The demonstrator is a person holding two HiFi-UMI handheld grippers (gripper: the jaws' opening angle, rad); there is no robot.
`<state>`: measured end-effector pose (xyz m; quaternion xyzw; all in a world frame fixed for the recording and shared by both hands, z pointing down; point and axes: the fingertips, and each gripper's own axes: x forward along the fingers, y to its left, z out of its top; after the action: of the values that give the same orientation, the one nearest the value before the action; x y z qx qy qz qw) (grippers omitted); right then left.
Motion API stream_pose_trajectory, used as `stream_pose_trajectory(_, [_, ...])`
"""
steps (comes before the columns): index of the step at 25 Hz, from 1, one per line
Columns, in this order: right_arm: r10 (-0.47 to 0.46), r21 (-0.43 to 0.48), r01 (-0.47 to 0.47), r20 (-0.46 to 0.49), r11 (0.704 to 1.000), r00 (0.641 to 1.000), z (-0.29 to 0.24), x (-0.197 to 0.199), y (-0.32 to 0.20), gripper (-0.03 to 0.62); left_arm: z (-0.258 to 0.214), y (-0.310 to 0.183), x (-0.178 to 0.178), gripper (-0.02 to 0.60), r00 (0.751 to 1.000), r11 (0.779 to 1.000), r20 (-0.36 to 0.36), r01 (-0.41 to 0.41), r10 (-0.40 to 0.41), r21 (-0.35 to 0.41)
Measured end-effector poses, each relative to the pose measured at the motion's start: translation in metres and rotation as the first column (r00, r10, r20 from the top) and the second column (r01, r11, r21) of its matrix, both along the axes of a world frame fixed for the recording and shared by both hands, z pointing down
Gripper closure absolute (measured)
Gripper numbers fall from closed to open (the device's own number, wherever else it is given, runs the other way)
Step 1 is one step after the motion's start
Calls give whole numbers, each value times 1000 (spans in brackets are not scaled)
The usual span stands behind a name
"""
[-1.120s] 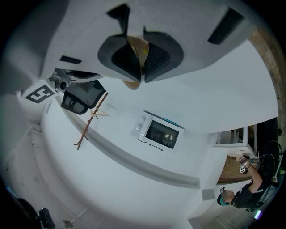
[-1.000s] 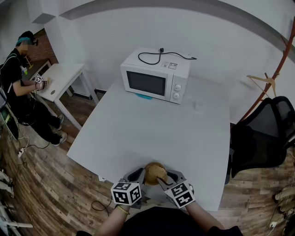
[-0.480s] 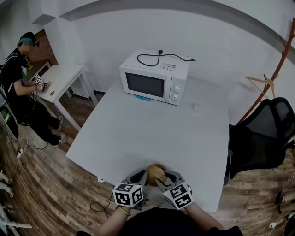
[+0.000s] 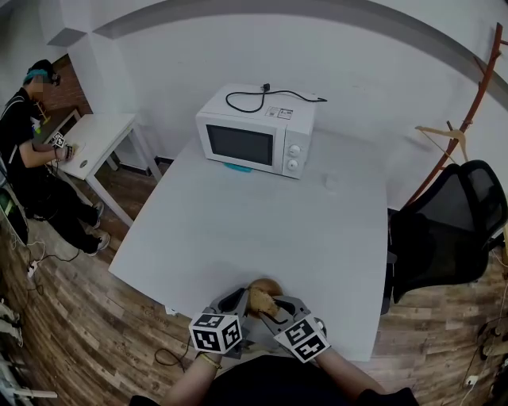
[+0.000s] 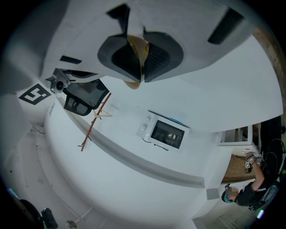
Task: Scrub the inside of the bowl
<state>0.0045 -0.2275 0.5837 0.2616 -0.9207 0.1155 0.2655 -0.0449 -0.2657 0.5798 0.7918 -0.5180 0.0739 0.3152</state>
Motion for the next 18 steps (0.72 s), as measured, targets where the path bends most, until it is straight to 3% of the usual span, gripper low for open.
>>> stream_pose_trajectory(18, [112, -35, -116, -88, 993, 990, 15, 30, -11, 428, 12, 6, 4, 549, 1000, 999, -1, -31, 31, -30])
